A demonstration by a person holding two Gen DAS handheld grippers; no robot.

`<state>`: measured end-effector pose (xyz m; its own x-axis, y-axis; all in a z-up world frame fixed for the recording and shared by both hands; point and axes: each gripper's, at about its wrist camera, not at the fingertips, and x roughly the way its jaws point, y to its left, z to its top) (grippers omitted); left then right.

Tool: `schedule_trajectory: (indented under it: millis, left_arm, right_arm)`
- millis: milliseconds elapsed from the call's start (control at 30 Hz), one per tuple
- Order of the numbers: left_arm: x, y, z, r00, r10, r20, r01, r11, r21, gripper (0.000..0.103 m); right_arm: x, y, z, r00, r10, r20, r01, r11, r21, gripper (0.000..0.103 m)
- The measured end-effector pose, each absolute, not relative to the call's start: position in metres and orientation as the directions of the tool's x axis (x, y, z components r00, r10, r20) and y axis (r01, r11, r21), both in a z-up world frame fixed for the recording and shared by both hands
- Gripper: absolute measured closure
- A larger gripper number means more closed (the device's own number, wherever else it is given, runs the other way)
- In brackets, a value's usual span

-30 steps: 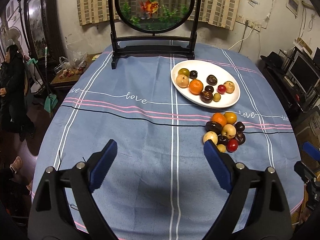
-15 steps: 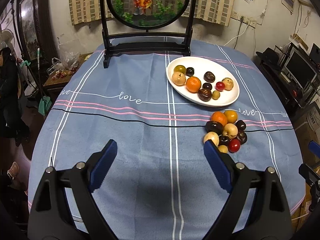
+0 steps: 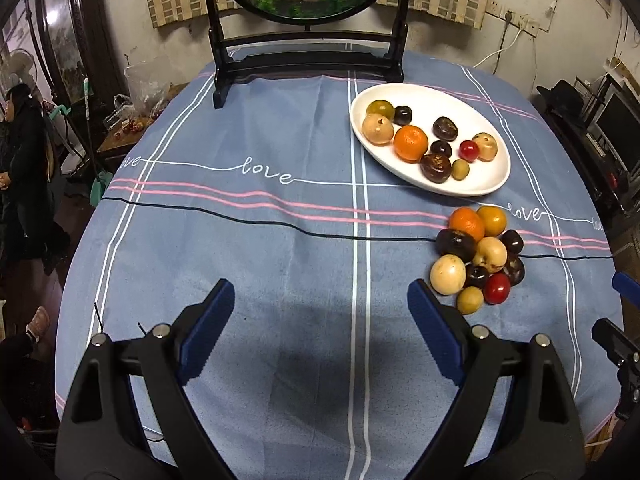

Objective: Organize fruits

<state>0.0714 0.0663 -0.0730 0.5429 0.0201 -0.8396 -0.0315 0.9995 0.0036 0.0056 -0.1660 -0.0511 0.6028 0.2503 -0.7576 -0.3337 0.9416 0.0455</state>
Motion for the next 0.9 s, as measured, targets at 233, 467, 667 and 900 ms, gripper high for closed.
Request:
schedule_trajectory:
  millis: [233,467,667,900]
  left_arm:
    - [0.079,0.065,-0.079,0.531,0.033,-0.847,-0.026,0.999,0.022,0.013]
    - [0.086,0.062,-0.092,0.501,0.015,-0.865,-0.018,1.000,0.007,0.013]
    - [0.093,0.059,-0.104,0.471,-0.003,-0.882,-0.006,1.000,-0.007,0.013]
    - [0.102,0.044,-0.135,0.417,-0.062,-0.907,0.047,0.998,-0.047,0.013]
  right_arm:
    - [0.018,-0.166,-0.060,0.579,0.267,-0.770,-0.333,0.940,0.076,0.034]
    - [0.022,-0.170,-0.064,0.568,0.255,-0.783,-0.316,0.945,0.079,0.034]
    - [0.025,-0.176,-0.072,0.554,0.252,-0.794,-0.298,0.950,0.094,0.034]
    - [0.026,-0.193,-0.084,0.538,0.236,-0.809,-0.250,0.961,0.115,0.034]
